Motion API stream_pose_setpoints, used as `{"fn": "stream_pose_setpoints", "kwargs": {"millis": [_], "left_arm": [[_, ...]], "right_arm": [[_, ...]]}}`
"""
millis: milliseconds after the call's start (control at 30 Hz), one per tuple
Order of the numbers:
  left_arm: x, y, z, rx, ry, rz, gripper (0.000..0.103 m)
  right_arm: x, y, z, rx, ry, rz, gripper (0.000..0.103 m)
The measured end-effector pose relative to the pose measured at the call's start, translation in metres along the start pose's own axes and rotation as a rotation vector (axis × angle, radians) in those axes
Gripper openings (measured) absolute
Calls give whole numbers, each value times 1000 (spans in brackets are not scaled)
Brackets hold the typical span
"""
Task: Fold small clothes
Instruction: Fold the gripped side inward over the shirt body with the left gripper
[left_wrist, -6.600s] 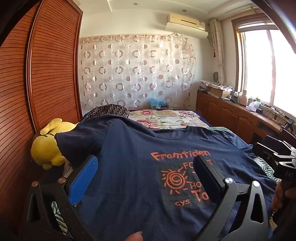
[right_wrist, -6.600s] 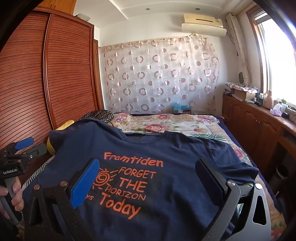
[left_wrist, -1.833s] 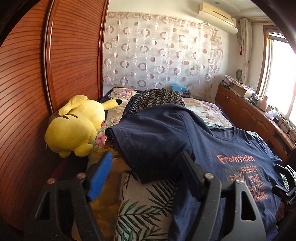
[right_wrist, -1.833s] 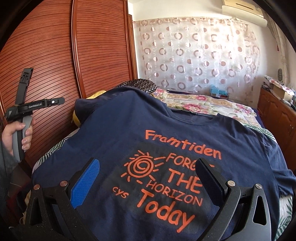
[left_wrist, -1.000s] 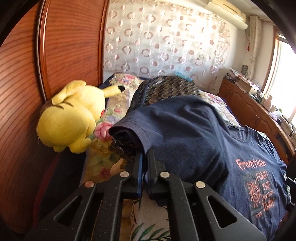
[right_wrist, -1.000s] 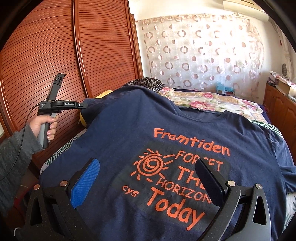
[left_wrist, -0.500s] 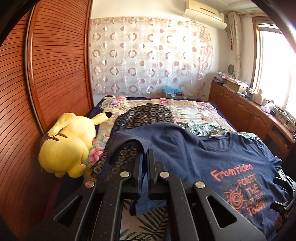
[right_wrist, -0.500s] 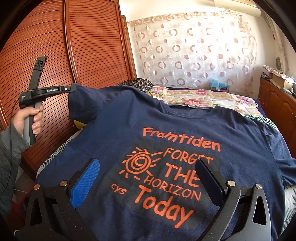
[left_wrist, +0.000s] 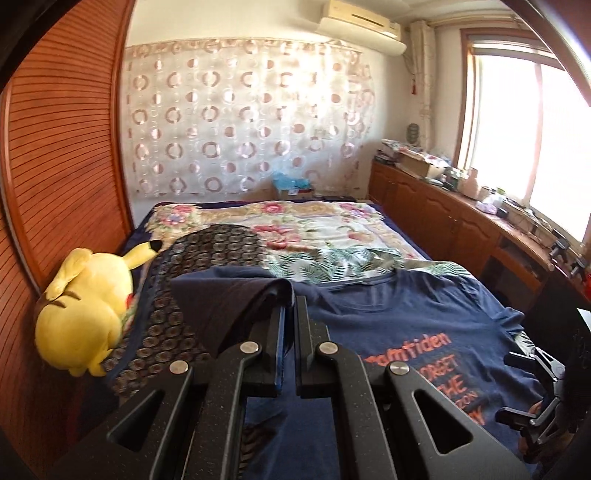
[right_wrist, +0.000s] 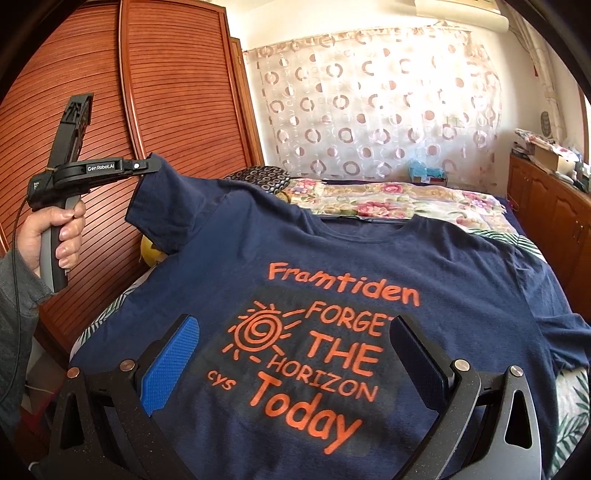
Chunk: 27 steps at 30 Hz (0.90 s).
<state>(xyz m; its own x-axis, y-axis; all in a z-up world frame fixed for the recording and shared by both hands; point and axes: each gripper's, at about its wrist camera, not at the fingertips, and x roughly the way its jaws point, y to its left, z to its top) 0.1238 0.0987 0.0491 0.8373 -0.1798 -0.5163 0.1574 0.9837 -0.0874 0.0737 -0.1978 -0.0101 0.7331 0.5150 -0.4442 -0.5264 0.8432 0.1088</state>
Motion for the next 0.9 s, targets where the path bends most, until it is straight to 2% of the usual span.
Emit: {"fn": "stream_pose_setpoints", "kwargs": {"millis": [133, 233, 367, 533, 633, 667, 733, 800, 900], "left_arm": [[17, -31, -4, 34, 56, -65, 4], [26, -47, -10, 62, 96, -64, 7], [20, -48, -14, 52, 89, -85, 9], [-2, -38, -18, 60, 47, -69, 36], [-12, -31, -19, 61, 19, -54, 44], [-16, -27, -19, 58, 13, -51, 47], [-18, -22, -20, 48, 5, -41, 67], [-20, -14, -21, 32, -6, -44, 76], [-21, -3, -24, 10, -8, -37, 79]], "right_arm": [[-4, -2, -3, 13, -5, -11, 103], [-5, -4, -5, 28, -3, -17, 103], [-4, -3, -5, 35, 1, -29, 103], [2, 2, 2, 24, 9, -43, 102], [6, 5, 7, -9, 22, -36, 98], [8, 6, 9, -24, 26, -32, 95], [14, 8, 17, -47, 32, -19, 90], [23, 12, 26, -81, 45, 0, 81], [38, 21, 40, -137, 58, 30, 71]]}}
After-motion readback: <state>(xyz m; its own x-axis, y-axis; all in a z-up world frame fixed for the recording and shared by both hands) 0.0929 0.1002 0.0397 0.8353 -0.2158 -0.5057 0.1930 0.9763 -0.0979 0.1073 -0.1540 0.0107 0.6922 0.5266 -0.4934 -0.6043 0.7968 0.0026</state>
